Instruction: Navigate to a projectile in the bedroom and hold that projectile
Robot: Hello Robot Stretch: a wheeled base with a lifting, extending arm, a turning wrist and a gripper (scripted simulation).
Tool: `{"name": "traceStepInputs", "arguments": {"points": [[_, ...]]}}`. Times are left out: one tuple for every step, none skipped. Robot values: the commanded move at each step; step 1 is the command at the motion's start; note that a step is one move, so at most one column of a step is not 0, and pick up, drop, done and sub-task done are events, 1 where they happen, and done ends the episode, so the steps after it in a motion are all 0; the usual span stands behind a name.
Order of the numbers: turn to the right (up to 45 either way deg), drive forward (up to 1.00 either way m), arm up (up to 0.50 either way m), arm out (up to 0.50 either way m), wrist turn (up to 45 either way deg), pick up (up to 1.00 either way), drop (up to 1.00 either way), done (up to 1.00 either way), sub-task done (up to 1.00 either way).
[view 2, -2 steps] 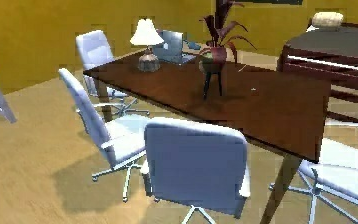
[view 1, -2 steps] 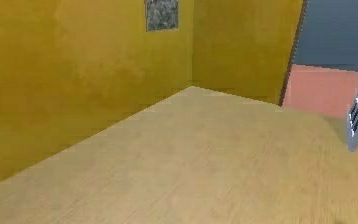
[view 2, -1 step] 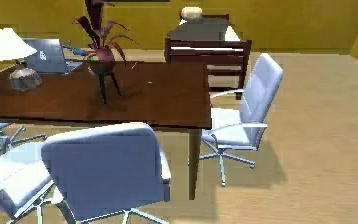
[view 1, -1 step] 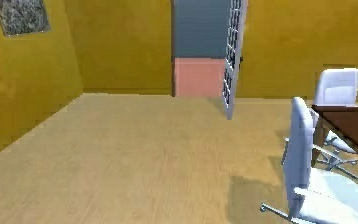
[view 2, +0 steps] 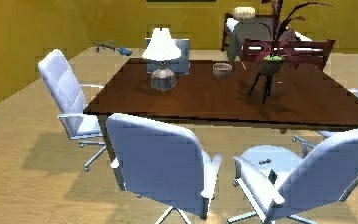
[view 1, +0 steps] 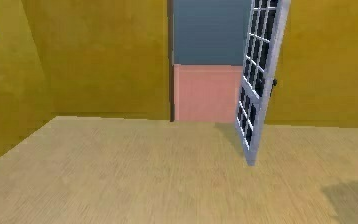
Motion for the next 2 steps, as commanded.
{"name": "traceStepInputs", "arguments": {"points": [[3.0,0.0,0.0,0.0,0.0,0.0,0.0,0.0,0.0],[0.0,1.0,0.0,0.0,0.0,0.0,0.0,0.0,0.0]]}}
